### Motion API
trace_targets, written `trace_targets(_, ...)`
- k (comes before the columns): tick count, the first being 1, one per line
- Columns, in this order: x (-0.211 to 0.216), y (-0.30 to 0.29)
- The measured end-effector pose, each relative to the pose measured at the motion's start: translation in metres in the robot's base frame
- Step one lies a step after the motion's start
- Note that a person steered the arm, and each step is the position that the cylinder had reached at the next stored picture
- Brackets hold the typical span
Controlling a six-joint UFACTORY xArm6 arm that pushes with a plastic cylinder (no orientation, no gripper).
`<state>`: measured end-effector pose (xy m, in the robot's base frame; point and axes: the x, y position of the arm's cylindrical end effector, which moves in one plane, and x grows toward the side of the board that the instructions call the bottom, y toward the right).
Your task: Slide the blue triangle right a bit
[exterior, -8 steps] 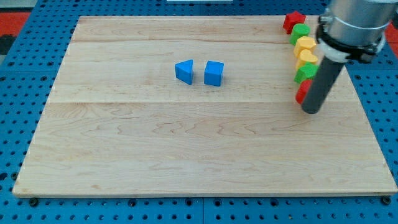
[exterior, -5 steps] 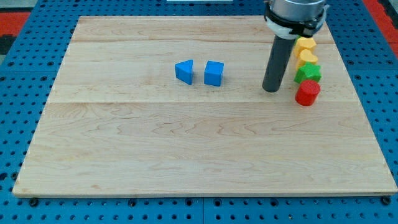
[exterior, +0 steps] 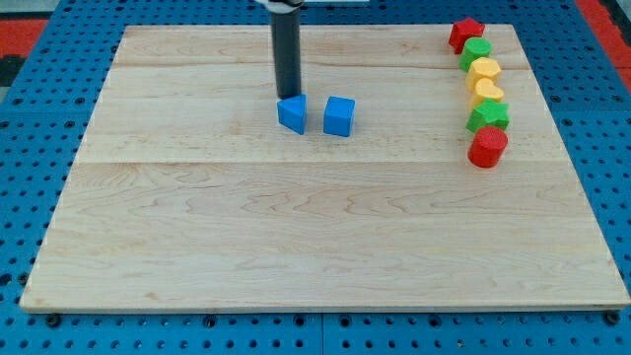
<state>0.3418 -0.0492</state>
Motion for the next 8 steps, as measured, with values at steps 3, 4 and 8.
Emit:
trace_targets(3, 0.024, -0.013)
trace_targets(4, 0.007, -0.004)
trace_targets(8, 0.043, 0.089)
